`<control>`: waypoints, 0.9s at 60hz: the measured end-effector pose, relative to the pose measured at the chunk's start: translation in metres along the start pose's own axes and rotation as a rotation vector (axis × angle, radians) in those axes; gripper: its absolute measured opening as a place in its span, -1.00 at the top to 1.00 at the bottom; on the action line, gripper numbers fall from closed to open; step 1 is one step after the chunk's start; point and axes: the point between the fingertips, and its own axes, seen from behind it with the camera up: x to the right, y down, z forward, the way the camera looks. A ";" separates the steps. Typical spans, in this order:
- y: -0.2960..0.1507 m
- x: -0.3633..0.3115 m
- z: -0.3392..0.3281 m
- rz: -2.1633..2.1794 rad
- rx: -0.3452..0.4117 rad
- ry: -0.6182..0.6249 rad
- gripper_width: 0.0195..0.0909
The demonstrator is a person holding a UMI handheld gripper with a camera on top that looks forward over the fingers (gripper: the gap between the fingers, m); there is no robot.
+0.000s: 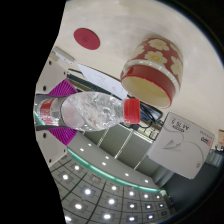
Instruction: Pour water
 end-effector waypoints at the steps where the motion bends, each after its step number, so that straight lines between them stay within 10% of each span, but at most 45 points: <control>1: -0.001 0.000 0.000 0.002 0.002 -0.002 0.55; 20: 0.016 0.026 -0.011 0.471 0.013 -0.058 0.55; 54: -0.001 -0.071 -0.002 1.824 0.103 -0.522 0.54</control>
